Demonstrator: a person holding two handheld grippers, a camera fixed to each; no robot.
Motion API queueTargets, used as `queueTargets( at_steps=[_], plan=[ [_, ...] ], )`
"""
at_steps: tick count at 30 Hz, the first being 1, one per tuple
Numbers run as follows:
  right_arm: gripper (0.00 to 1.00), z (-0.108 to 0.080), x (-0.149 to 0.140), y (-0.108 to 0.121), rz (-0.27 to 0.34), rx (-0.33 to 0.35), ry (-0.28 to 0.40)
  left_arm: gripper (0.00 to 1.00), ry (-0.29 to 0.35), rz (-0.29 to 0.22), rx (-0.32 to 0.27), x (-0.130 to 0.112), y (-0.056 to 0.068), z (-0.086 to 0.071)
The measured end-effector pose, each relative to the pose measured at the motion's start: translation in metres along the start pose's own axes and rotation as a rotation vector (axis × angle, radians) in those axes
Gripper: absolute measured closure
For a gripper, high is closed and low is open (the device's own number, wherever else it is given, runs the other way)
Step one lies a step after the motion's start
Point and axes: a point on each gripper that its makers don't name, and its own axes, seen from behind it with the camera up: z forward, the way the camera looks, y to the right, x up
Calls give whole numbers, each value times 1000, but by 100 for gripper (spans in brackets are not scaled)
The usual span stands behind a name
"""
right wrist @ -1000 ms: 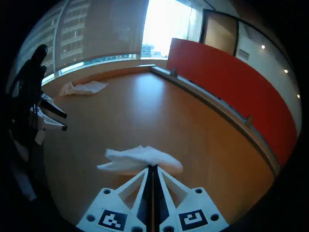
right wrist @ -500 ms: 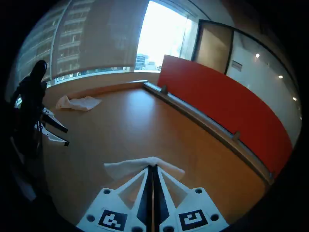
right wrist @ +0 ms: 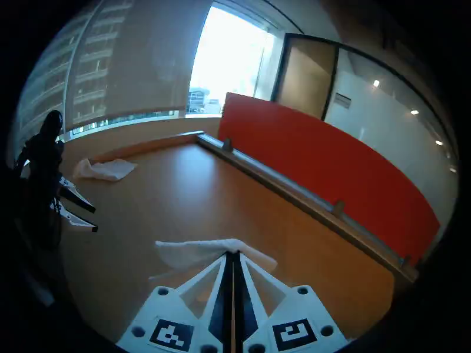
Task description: Fold towel
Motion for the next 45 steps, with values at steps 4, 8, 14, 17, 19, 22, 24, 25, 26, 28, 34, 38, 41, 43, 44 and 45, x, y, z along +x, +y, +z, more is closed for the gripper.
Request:
queueTargets(
  at_steps=[4,8,14,17,19,22,24,25,26,28,34,38,41,43,44,45],
  plan=[
    [98,-10,-3,20,14,-37,-9,7,-1,9,-7,3,3,2],
    [98,-23,-8,42,35,-76,-12,7,-3,21,-13,5,7,5],
    [98,-42,-16,74,67,-128,-12,7,-8,36,-20,8,12,10],
    [98,-51,-22,90,76,-150,-16,8,-10,42,-22,10,14,13],
    [98,-56,-26,100,82,-163,-20,7,-11,46,-22,12,16,15],
    [98,-63,-33,116,92,-181,-27,7,-14,51,-21,14,17,18],
    [98,-68,-38,127,102,-193,-31,7,-15,54,-21,15,19,21],
    [98,-70,-41,132,106,-200,-33,7,-17,56,-22,15,20,22],
    [98,-73,-43,137,110,-207,-36,7,-18,59,-22,16,22,23],
    [98,-77,-48,147,117,-219,-40,7,-20,64,-23,17,24,25],
    [98,-90,-59,175,131,-249,-49,7,-30,75,-22,17,30,30],
    [98,-98,-66,194,142,-266,-55,7,-35,82,-19,18,32,32],
    [98,-103,-71,209,147,-281,-63,7,-38,85,-15,18,33,33],
    [98,-107,-75,218,150,-290,-69,7,-38,85,-13,19,32,34],
    [98,-108,-77,223,152,-295,-73,7,-39,85,-12,20,32,34],
    [98,-110,-79,227,154,-300,-76,7,-39,85,-11,20,32,34]
  ],
)
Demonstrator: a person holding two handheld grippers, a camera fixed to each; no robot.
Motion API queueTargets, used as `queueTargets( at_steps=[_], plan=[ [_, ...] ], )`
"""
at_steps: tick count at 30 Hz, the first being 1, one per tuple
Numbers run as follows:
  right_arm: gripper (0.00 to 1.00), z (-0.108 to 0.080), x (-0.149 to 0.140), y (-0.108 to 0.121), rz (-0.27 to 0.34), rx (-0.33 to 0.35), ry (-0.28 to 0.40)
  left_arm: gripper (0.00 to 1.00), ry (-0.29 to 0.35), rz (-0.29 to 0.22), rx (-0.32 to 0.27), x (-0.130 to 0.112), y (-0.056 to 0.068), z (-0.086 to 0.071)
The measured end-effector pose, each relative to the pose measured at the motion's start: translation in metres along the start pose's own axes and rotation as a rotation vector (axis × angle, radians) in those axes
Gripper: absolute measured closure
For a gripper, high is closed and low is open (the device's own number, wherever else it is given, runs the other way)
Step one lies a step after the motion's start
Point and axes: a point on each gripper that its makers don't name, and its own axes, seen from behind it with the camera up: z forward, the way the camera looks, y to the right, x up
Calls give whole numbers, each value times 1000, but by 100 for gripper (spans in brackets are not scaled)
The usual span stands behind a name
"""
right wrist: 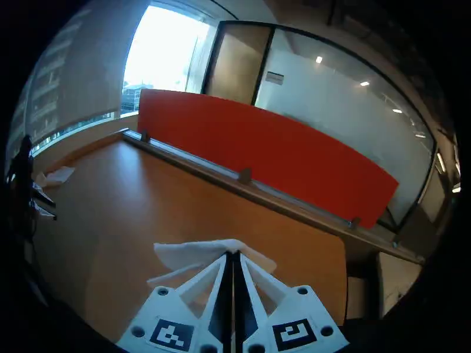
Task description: Fold towel
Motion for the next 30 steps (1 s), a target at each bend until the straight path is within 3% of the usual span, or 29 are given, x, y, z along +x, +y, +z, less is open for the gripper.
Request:
queueTargets(
  at_steps=[18,30],
  plan=[
    [98,-6,-27,77,25,-87,-59,7,-8,13,5,5,5,3],
    [98,-22,-45,90,42,-115,-76,7,-10,26,0,6,13,3]
  ],
)
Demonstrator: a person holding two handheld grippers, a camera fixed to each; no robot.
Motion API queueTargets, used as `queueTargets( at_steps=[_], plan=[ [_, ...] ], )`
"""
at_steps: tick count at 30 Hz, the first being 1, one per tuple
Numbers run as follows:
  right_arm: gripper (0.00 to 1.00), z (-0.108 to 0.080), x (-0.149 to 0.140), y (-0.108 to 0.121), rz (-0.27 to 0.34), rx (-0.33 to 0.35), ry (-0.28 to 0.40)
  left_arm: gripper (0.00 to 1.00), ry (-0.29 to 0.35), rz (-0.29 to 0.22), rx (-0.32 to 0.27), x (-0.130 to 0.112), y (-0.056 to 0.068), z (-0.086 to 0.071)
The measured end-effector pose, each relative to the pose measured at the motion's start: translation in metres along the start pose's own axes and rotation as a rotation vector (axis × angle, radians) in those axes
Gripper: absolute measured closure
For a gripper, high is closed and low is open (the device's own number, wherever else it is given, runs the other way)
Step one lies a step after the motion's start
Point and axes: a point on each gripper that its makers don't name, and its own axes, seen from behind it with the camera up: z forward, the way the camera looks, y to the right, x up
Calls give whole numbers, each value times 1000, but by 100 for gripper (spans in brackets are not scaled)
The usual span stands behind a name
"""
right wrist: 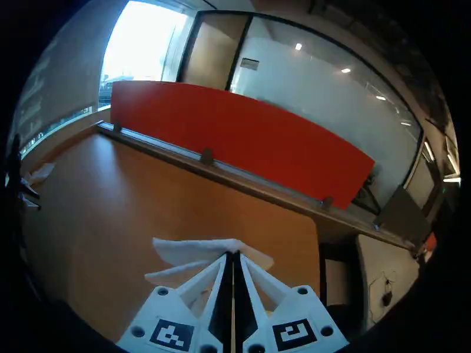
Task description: Fold towel
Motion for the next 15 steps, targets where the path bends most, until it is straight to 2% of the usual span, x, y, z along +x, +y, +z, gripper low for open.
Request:
queueTargets(
  at_steps=[6,15],
  plan=[
    [98,-18,-22,5,17,-22,-21,7,4,5,-4,1,3,-3],
    [98,-53,-80,13,55,-72,-97,7,6,13,-13,-1,8,-6]
  ],
)
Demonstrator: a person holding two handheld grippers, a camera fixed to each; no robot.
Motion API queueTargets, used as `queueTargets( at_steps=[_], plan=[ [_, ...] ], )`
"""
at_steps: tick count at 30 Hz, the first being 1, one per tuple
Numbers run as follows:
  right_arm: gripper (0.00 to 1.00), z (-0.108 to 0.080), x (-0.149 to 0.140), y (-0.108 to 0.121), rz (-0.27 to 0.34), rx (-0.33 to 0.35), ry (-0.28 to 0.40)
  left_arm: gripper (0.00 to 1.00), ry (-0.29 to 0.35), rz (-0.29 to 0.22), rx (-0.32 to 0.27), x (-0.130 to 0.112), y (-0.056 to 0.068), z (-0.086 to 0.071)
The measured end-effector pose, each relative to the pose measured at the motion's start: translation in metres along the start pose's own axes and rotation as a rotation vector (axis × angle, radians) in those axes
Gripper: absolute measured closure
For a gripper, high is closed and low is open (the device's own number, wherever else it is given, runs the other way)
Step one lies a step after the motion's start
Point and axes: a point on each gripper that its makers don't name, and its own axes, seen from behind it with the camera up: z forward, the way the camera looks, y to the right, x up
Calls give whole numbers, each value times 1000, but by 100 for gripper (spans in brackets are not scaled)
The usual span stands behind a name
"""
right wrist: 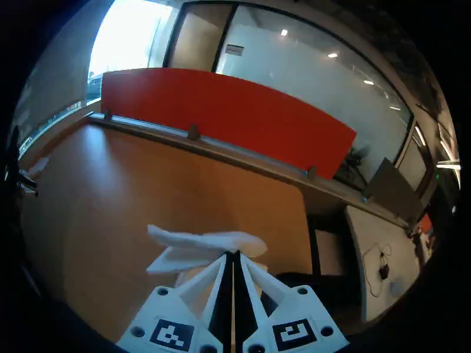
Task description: Fold towel
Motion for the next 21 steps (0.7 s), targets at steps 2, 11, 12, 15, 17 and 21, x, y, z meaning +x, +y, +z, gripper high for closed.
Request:
queueTargets(
  at_steps=[2,11,12,15,17,21],
  plan=[
    [98,-5,-15,3,12,-11,-19,7,1,3,-2,-1,1,-1],
    [98,-16,-66,2,46,-30,-80,7,-1,11,-4,-4,1,-5],
    [98,-17,-69,2,47,-32,-84,7,-1,12,-4,-5,1,-5],
    [98,-18,-76,2,48,-41,-91,7,1,14,-4,-4,0,-7],
    [98,-18,-80,4,47,-46,-98,7,3,15,-3,-4,0,-7],
    [98,-18,-89,11,46,-65,-119,7,6,13,-2,-4,-1,-8]
  ],
)
